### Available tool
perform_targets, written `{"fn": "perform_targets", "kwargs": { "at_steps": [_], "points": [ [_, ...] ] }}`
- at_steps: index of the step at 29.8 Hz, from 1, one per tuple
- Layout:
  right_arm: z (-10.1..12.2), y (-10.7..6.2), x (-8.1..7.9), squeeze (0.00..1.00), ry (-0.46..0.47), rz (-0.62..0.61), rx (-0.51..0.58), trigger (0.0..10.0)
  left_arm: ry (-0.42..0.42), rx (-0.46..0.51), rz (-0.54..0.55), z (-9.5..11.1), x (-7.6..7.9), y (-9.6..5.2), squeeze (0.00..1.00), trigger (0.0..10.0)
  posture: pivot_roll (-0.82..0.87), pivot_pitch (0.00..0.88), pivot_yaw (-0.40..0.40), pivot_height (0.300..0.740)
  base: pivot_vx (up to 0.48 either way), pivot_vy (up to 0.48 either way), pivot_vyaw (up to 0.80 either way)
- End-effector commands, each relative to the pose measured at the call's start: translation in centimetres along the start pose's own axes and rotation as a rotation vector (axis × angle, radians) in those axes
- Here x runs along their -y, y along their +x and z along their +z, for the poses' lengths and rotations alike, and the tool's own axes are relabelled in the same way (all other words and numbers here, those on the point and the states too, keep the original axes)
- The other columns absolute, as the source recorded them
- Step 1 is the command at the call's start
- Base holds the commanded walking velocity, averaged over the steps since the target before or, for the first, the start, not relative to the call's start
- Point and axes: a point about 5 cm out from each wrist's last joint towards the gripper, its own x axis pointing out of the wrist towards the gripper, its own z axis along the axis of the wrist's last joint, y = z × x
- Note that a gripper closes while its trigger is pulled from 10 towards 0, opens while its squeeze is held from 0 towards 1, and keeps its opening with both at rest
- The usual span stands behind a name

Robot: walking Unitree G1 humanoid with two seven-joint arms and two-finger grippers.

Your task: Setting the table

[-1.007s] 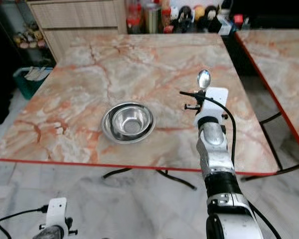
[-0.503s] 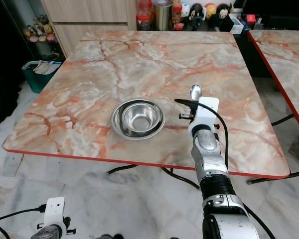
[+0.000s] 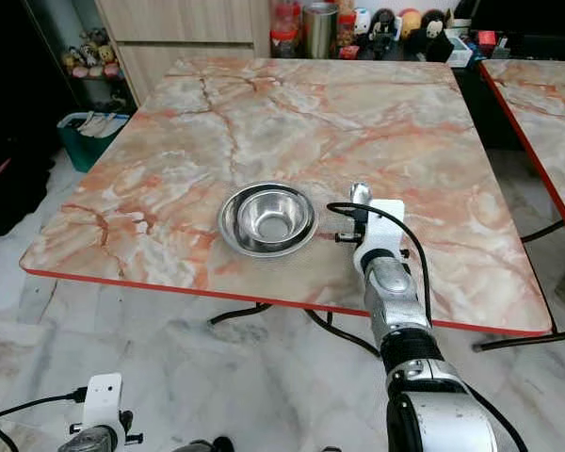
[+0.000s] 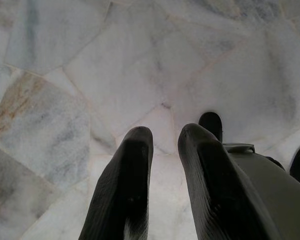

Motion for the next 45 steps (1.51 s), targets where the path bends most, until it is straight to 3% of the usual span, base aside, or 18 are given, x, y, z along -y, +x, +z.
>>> {"fn": "perform_targets", "kwargs": {
  "at_steps": [1,12,26,38,40,41,42,43,45],
  "points": [
    [0.7,0.2,0.1,0.0,0.008,-0.001,0.018,10.0,-0.006,-0.032,0.016,-0.8,-0.5,-0.1,0.0,10.0,0.01,0.153,0.037,0.74,0.0,0.0,0.0],
    [1.2,0.4,0.2,0.0,0.009,0.002,0.046,10.0,-0.009,-0.029,0.019,-0.8,-0.5,-0.1,0.0,10.0,0.01,0.155,0.038,0.74,0.0,0.0,0.0],
    [0.3,0.6,-0.5,0.0,0.02,0.065,-0.014,10.0,0.004,-0.036,0.022,-0.9,-0.4,-0.1,0.0,10.0,0.01,0.157,0.032,0.74,0.0,0.0,0.0],
    [-1.3,0.3,0.0,0.0,0.021,0.042,-0.08,10.0,0.006,-0.046,0.017,-1.0,-0.3,-0.1,0.0,10.0,0.02,0.164,0.031,0.74,0.0,0.0,0.0],
    [-1.3,0.3,-0.1,0.46,0.022,0.044,-0.081,10.0,0.007,-0.048,0.018,-1.0,-0.4,-0.1,0.0,10.0,0.01,0.165,0.031,0.74,0.0,0.0,0.0],
    [-1.3,0.3,-0.1,0.53,0.022,0.044,-0.08,10.0,0.007,-0.048,0.018,-1.0,-0.4,-0.1,0.0,10.0,0.02,0.166,0.031,0.74,0.0,0.0,0.0],
    [-1.2,0.3,-0.1,0.95,0.022,0.045,-0.079,10.0,0.007,-0.049,0.018,-1.0,-0.4,-0.1,0.0,10.0,0.02,0.166,0.031,0.74,0.0,0.0,0.0],
    [-1.2,0.3,-0.1,1.0,0.023,0.045,-0.078,10.0,0.007,-0.049,0.017,-1.1,-0.4,-0.1,0.0,10.0,0.02,0.165,0.031,0.74,0.0,0.0,0.0],
    [-1.2,0.3,-0.1,1.0,0.022,0.045,-0.075,10.0,0.008,-0.051,0.017,-1.1,-0.4,-0.1,0.0,10.0,0.02,0.166,0.031,0.74,0.0,0.0,0.0]
  ]
}}
